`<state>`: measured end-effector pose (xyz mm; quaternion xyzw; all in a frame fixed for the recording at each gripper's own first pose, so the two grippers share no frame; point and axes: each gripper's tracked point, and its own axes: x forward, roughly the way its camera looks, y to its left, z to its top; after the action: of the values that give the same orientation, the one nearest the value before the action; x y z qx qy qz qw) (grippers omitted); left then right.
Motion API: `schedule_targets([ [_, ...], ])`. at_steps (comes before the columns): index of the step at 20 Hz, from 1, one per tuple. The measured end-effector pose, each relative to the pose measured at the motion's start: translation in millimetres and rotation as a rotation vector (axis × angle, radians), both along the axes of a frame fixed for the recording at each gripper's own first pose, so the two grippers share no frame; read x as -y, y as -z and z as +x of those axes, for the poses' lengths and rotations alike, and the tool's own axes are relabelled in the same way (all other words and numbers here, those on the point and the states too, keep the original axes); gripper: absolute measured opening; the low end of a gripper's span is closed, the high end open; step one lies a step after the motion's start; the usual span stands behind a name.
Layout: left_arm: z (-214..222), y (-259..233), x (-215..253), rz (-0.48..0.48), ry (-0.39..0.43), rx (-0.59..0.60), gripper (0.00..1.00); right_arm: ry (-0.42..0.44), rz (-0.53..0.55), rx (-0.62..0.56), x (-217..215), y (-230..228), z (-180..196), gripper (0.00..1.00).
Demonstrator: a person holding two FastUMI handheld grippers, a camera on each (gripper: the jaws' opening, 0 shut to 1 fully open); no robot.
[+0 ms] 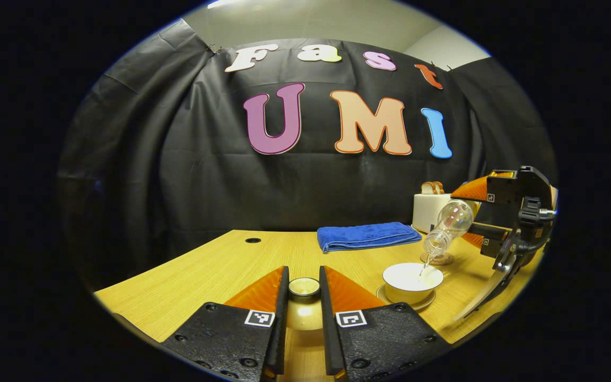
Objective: Open the teacup lid with one hand, grasp the water bottle and pour water into the teacup with the other hand; after pouring, place the water bottle on the coaster and then close the teacup lid.
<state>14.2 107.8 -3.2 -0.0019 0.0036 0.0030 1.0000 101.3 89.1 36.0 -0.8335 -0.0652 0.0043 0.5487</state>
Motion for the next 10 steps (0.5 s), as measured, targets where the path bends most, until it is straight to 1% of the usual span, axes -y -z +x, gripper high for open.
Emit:
schedule_targets([
  [3, 0.4, -0.7, 0.1, 0.0, 0.0, 0.0, 0.27, -0.022, -0.036, 0.019, -5.7, -4.2, 1.9, 0.8],
  [6, 0.5, -0.3, 0.1, 0.0, 0.0, -0.001, 0.27, -0.043, -0.104, 0.047, -11.1, -8.5, 4.5, 0.79],
  [10, 0.3, 0.4, 0.3, -0.001, 0.0, -0.002, 0.27, -0.049, -0.127, 0.06, -11.6, -15.3, 4.8, 0.78],
])
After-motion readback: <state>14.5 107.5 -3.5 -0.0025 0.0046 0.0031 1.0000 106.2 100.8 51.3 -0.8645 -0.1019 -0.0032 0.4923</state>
